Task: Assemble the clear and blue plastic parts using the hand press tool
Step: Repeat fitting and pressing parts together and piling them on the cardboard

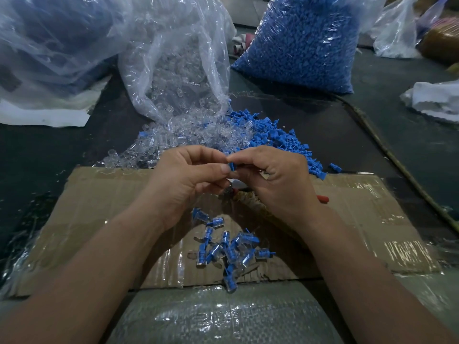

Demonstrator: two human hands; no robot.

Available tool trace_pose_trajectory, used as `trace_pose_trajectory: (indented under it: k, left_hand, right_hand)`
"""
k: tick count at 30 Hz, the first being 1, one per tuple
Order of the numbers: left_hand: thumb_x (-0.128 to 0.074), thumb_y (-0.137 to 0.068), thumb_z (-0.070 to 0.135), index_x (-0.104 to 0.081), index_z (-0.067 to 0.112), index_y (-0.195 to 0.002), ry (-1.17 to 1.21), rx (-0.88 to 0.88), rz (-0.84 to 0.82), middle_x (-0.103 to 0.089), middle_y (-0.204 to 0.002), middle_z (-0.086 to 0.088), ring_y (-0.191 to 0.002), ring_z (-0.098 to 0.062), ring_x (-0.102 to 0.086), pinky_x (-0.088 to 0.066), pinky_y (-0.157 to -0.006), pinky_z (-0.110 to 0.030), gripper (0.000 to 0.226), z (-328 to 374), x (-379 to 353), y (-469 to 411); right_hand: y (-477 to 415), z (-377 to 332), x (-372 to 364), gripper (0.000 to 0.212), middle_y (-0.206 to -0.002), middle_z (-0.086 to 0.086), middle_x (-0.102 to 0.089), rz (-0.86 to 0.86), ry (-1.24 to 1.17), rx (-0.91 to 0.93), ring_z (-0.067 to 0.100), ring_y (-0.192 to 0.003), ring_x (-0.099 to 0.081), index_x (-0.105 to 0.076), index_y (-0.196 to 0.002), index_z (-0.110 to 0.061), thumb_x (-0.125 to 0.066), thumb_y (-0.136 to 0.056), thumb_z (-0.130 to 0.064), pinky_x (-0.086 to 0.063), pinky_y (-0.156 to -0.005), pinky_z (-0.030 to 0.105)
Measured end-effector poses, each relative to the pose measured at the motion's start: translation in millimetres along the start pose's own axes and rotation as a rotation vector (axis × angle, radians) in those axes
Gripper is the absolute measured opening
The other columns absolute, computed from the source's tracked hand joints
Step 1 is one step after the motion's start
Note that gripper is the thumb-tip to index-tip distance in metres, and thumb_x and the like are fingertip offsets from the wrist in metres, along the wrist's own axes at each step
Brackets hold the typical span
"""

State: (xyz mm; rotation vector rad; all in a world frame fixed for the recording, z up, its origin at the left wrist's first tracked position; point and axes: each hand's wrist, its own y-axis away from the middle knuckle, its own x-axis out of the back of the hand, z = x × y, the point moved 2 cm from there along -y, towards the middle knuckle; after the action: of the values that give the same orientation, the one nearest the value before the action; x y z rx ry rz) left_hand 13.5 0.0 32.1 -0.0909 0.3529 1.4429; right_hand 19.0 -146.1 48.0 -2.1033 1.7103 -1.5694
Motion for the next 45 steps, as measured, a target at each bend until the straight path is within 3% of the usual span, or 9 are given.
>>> trace_pose_trajectory:
  k: [10,15,18,20,26,28,31,38,45]
  left_hand:
    - [-0.063,-0.063,0.002,-0.061,0.005,-0.07,-0.11,-0.045,0.014,-0.063,-0.056,-0.004,-0.049,-0.011,-0.059,-0.05,-0.047,-0.015,0.007,-1.1,-0.4,0.3]
    - [-0.063,-0.06,0.006,-0.06,0.005,-0.07,-0.025,-0.053,0.054,-0.06,-0.052,-0.004,-0.041,-0.007,-0.055,-0.042,-0.039,-0.012,0.011,-0.6,4.7,-2.2]
    - [-0.063,-0.063,0.003,-0.06,0.006,-0.069,-0.006,-0.064,0.08,-0.061,-0.052,-0.003,-0.042,-0.008,-0.056,-0.041,-0.038,-0.011,0.008,-1.7,8.5,-5.1]
    - [-0.064,-0.064,0.002,-0.061,0.006,-0.07,-0.017,-0.081,0.088,-0.062,-0.054,-0.002,-0.046,-0.009,-0.059,-0.044,-0.041,-0.012,0.008,-2.6,9.9,-6.4]
    - [-0.064,-0.058,0.008,-0.061,0.006,-0.071,-0.015,-0.102,0.096,-0.064,-0.057,-0.002,-0.05,-0.009,-0.06,-0.048,-0.046,-0.015,0.014,-3.1,11.7,-7.4]
    - [-0.064,-0.059,0.008,-0.061,0.006,-0.072,-0.017,-0.101,0.098,-0.064,-0.057,-0.002,-0.05,-0.009,-0.061,-0.048,-0.046,-0.014,0.013,-3.3,12.1,-7.4]
    - [-0.063,-0.06,0.007,-0.061,0.005,-0.073,-0.019,-0.101,0.098,-0.064,-0.057,-0.002,-0.051,-0.01,-0.061,-0.049,-0.047,-0.015,0.013,-3.2,12.8,-7.0]
    - [-0.06,-0.062,0.004,-0.058,0.006,-0.073,0.009,-0.112,0.107,-0.064,-0.056,0.0,-0.054,-0.01,-0.063,-0.051,-0.05,-0.016,0.011,-4.3,14.2,-6.5]
    - [-0.057,-0.074,-0.004,-0.057,0.006,-0.074,0.007,-0.139,0.109,-0.064,-0.055,0.0,-0.054,-0.009,-0.062,-0.05,-0.05,-0.016,0.01,-5.7,14.6,-8.6]
  right_hand:
    - [-0.7,-2.2,0.6,0.024,-0.091,0.005,-0.07,-0.068,0.006,-0.004,0.007,-0.084,-0.062,-0.069,-0.098,-0.004,-0.071,-0.075,-0.009,-0.049,-0.081,0.021]
    - [-1.7,11.3,13.8,0.028,-0.083,-0.027,-0.053,-0.163,0.006,-0.3,-0.009,-0.077,-0.054,-0.068,-0.101,-0.018,-0.07,-0.075,-0.028,-0.041,-0.076,0.003]
    - [-1.3,25.5,25.9,0.013,-0.076,-0.023,-0.056,-0.34,0.044,-0.457,-0.012,-0.072,-0.053,-0.062,-0.081,-0.036,-0.072,-0.072,-0.035,-0.04,-0.062,0.005]
    - [1.1,32.8,32.9,0.018,-0.079,-0.021,-0.057,-0.454,0.062,-0.551,-0.008,-0.074,-0.053,-0.057,-0.077,-0.04,-0.073,-0.068,-0.042,-0.036,-0.06,0.01]
    - [8.4,31.2,29.6,0.061,-0.097,-0.022,-0.042,-0.805,0.216,-0.596,0.003,-0.093,-0.045,-0.047,-0.108,-0.036,-0.078,-0.058,-0.05,-0.041,-0.076,0.023]
    - [7.5,29.4,26.4,0.064,-0.096,-0.023,-0.039,-0.808,0.261,-0.586,0.005,-0.094,-0.043,-0.045,-0.11,-0.035,-0.079,-0.058,-0.049,-0.041,-0.081,0.027]
    - [6.2,25.9,24.3,0.055,-0.092,-0.02,-0.041,-0.775,0.29,-0.58,0.002,-0.084,-0.042,-0.045,-0.102,-0.035,-0.078,-0.06,-0.048,-0.039,-0.069,0.022]
    - [2.0,21.7,17.2,0.017,-0.07,-0.007,-0.054,-0.646,0.473,-0.489,0.008,-0.065,-0.048,-0.061,-0.079,-0.024,-0.065,-0.07,-0.037,-0.039,-0.053,0.027]
    - [2.9,31.2,11.2,0.011,-0.077,-0.007,-0.046,-0.568,0.526,-0.437,0.011,-0.07,-0.044,-0.048,-0.083,-0.023,-0.058,-0.078,-0.019,-0.035,-0.059,0.029]
